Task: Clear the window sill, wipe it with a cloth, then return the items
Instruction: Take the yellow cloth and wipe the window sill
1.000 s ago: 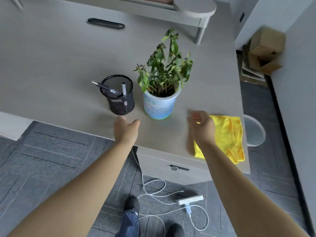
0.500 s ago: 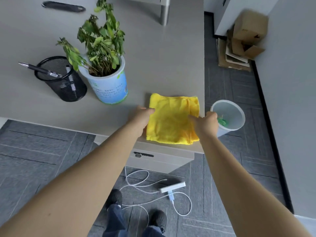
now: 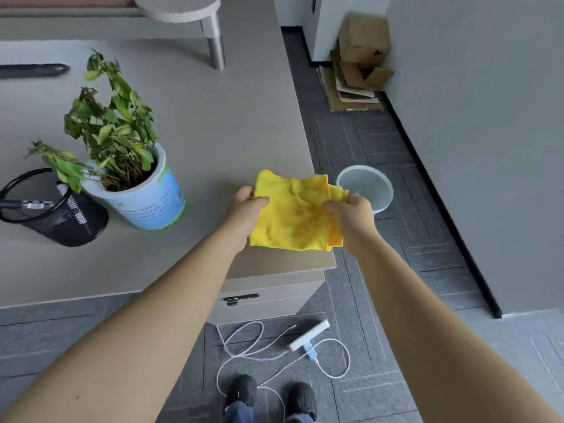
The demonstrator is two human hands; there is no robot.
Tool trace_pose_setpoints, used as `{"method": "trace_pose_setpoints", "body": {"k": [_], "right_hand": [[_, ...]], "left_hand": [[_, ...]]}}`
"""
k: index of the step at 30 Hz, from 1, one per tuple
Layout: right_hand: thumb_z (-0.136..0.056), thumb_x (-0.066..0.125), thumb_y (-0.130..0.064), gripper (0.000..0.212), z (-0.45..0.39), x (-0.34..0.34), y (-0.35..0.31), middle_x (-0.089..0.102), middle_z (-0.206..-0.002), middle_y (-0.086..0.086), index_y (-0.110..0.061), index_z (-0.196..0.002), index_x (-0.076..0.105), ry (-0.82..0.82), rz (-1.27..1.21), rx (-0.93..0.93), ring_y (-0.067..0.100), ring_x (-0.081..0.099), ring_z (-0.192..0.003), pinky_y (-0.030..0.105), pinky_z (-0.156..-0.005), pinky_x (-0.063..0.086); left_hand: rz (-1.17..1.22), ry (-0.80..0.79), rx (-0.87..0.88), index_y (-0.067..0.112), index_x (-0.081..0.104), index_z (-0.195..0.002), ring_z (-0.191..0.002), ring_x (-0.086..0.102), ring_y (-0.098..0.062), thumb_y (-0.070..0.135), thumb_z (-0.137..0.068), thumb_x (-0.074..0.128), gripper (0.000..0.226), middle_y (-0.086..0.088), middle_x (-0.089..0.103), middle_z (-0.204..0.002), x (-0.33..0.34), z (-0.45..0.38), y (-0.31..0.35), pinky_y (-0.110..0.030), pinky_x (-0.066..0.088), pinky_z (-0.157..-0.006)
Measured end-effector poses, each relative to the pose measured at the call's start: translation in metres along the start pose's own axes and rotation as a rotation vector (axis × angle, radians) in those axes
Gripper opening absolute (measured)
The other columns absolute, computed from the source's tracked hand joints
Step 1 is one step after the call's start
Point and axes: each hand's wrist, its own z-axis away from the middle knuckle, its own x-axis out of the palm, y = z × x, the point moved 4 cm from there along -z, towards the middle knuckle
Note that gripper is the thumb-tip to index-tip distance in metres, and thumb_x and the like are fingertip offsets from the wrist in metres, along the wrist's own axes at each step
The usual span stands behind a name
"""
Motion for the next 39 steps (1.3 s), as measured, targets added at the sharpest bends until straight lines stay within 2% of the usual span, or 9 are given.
{"method": "trace_pose_setpoints", "body": {"k": [4,9,12,15,21,28,31,35,39], "right_hand": [[-0.08,0.053,-0.001,0.02,0.026,-0.057,0.004,0.055,-0.075,0.003,0.002,-0.099,0.06,0.197,-0.142,-0.036,0.021,0.051,-0.081,0.023,-0.059,0.04],[-0.079,0.056,-0.004,0.011,0.078,-0.152,0.038,0.045,-0.066,-0.001,-0.01,-0.072,0.05,0.447,-0.282,-0.018,0.015,0.042,-0.064,0.026,-0.056,0.035],[-0.08,0.062,-0.008,0.008,0.119,-0.217,0.066,0.048,-0.066,-0.002,-0.01,-0.081,0.054,0.62,-0.373,-0.046,0.014,0.045,-0.066,0.027,-0.058,0.038],[-0.08,0.063,-0.006,0.01,0.16,-0.283,0.103,0.053,-0.07,-0.003,-0.011,-0.084,0.056,0.775,-0.428,-0.055,0.016,0.05,-0.074,0.029,-0.065,0.043],[-0.081,0.056,-0.001,0.019,0.242,-0.414,0.184,0.057,-0.087,0.003,-0.016,-0.091,0.053,0.957,-0.46,-0.017,0.02,0.053,-0.087,0.034,-0.078,0.043],[-0.084,0.051,0.0,0.038,0.33,-0.547,0.251,0.056,-0.092,-0.002,-0.013,-0.12,0.052,1.103,-0.506,-0.013,0.014,0.052,-0.081,0.02,-0.065,0.042],[-0.085,0.049,0.002,0.039,0.351,-0.59,0.273,0.053,-0.083,-0.009,-0.014,-0.121,0.051,1.156,-0.54,-0.008,0.009,0.051,-0.076,0.021,-0.064,0.043],[-0.083,0.046,0.006,0.044,0.357,-0.638,0.308,0.052,-0.082,-0.009,-0.013,-0.122,0.05,1.255,-0.576,0.004,0.006,0.05,-0.073,0.02,-0.061,0.042],[-0.08,0.044,0.008,0.045,0.337,-0.686,0.343,0.057,-0.094,0.003,-0.013,-0.12,0.053,1.275,-0.604,0.038,0.016,0.053,-0.078,0.023,-0.061,0.042]], "left_hand": [[-0.049,-0.169,0.106,0.015,0.052,-0.09,-0.088,0.05,-0.023,0.015,-0.084,0.054,0.006,-0.007,0.054,-0.089,0.047,0.017,0.028,-0.032,0.041,-0.073],[-0.122,-0.421,0.217,0.018,0.055,-0.102,-0.09,0.048,-0.022,0.018,-0.086,0.05,0.016,-0.006,0.053,-0.094,0.137,0.074,0.048,-0.035,0.038,-0.078],[-0.125,-0.605,0.249,0.017,0.054,-0.111,-0.093,0.05,-0.023,0.012,-0.086,0.05,0.025,-0.008,0.053,-0.102,0.201,0.126,0.05,-0.036,0.043,-0.079],[-0.133,-0.768,0.276,0.011,0.053,-0.115,-0.093,0.051,-0.022,0.009,-0.086,0.049,0.029,-0.008,0.054,-0.102,0.265,0.185,0.046,-0.028,0.043,-0.069],[-0.198,-0.972,0.287,0.014,0.054,-0.117,-0.093,0.054,-0.022,0.01,-0.084,0.051,0.033,-0.008,0.055,-0.106,0.395,0.314,0.014,-0.026,0.044,-0.069],[-0.216,-1.153,0.261,0.013,0.055,-0.112,-0.06,0.057,-0.005,0.004,-0.083,0.052,0.03,0.007,0.056,-0.078,0.513,0.451,-0.009,-0.008,0.045,-0.042],[-0.25,-1.221,0.261,0.022,0.054,-0.101,-0.061,0.054,-0.007,0.004,-0.084,0.048,0.025,0.008,0.055,-0.076,0.551,0.493,-0.012,-0.007,0.04,-0.035],[-0.292,-1.273,0.334,0.02,0.057,-0.103,-0.066,0.055,-0.011,0.002,-0.083,0.05,0.027,0.005,0.057,-0.078,0.605,0.524,-0.024,-0.015,0.049,-0.05],[-0.359,-1.297,0.376,0.026,0.056,-0.096,-0.069,0.054,-0.011,0.005,-0.084,0.049,0.026,0.004,0.056,-0.077,0.671,0.534,-0.036,-0.023,0.045,-0.064]]}}
